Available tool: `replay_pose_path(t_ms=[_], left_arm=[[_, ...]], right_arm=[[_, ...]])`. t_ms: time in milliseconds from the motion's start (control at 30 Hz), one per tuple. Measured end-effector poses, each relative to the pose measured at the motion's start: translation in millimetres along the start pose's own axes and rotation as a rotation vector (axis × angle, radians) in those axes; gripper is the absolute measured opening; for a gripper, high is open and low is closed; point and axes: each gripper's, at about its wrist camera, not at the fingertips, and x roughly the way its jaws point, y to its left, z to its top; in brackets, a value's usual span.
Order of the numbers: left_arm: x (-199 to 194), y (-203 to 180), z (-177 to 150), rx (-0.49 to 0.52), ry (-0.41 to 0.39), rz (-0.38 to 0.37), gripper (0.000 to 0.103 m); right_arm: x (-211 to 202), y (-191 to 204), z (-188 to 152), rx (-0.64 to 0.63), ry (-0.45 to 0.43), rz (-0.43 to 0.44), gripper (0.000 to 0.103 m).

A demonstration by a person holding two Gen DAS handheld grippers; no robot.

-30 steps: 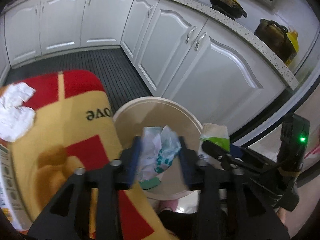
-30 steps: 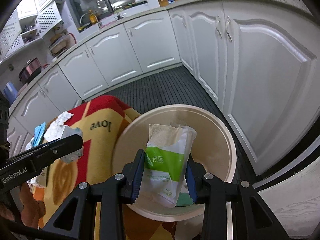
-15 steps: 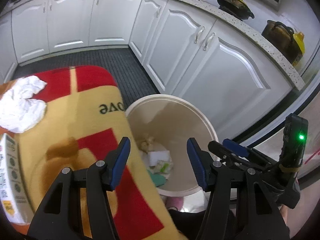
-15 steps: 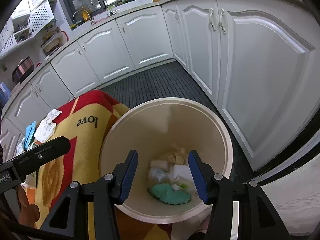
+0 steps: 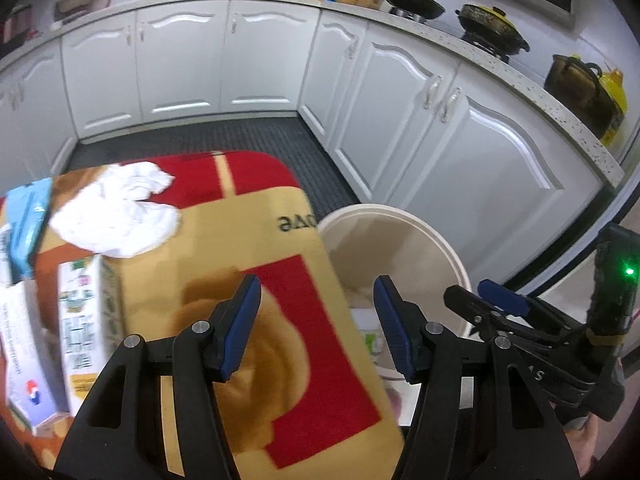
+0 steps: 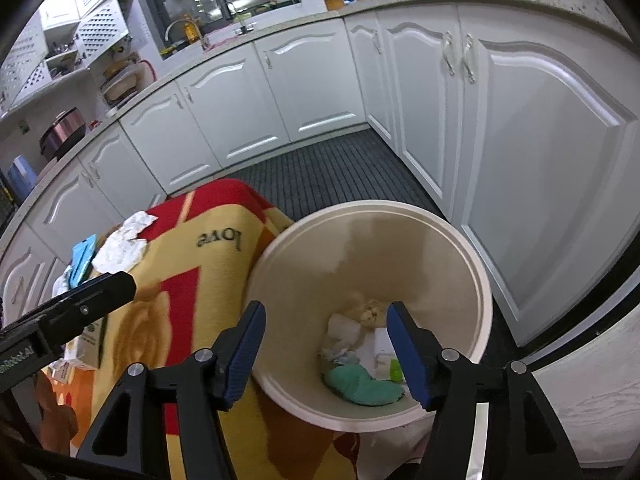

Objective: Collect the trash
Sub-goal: 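Drop the tissue and paper bag into the bucket with both grippers, then grasp the printed white packet with the left gripper while the right grasps the white tissue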

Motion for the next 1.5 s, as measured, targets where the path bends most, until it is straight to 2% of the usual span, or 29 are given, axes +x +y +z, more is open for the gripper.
replay_pose_path(t_ms=[267, 667, 1267, 1433, 1500], left_arm=[[-24, 24, -6, -0.006, -0.043, 0.079, 0.057], [-62, 72, -13, -0.066, -0.094, 0.154, 0.057], [-113, 172, -35, -0.196, -0.14, 0.311, 0.057], [-120, 204, -41, -0.239, -0.123, 0.304, 0.058], [-121, 219, -43, -0.266, -0.112, 0.279, 0.064]], right_arm=[[-3, 35, 1, -0.037, -0.009, 0.04, 0.061], [-6, 88, 1, -0.108, -0.021, 0.097, 0.066], [12, 166, 2, -0.225, 0.004, 0.182, 0.07], [22, 190, 5, -0.272, 0.014, 0.199, 0.074], [28, 201, 8, -0.301, 0.014, 0.203, 0.074]])
